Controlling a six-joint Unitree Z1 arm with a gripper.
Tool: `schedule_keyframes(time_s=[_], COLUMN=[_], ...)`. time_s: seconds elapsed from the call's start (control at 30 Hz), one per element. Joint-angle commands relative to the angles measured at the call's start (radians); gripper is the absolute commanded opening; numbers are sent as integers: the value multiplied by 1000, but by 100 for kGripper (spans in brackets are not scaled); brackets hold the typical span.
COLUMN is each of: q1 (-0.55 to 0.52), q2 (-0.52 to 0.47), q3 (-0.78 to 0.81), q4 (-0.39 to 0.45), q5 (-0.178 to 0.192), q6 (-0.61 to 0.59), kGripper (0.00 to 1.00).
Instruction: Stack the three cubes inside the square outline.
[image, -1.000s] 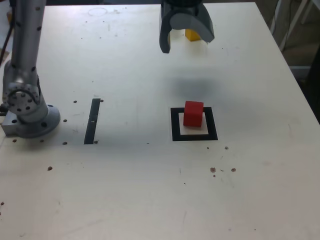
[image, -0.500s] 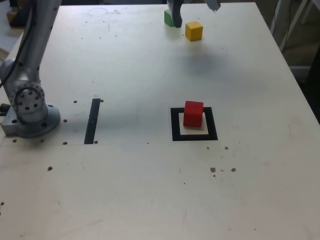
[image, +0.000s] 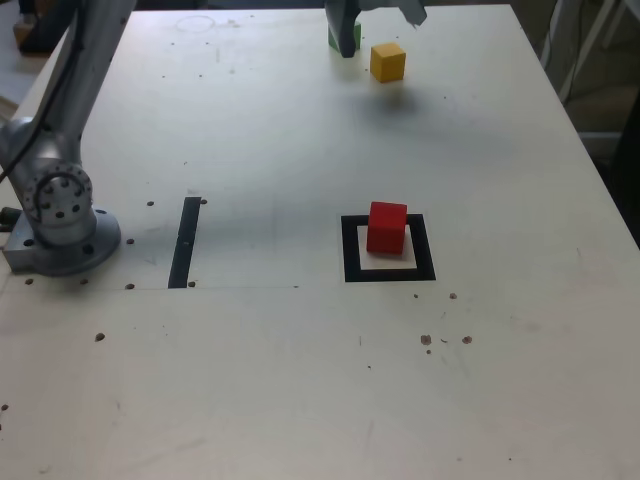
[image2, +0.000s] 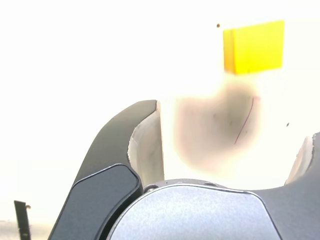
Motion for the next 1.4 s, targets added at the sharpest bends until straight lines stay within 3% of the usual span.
schedule_keyframes(time_s=[0.0,0.23,0.8,1.37], q1=[14,48,69,63], q2=[30,105,193,243], q3=[-24,-127,-169,-188], q4=[-2,-3,-27,-71], q5=[-6,-27,7,-14], q6=[-2,-3,-32,-37], kGripper=[96,96,94,78])
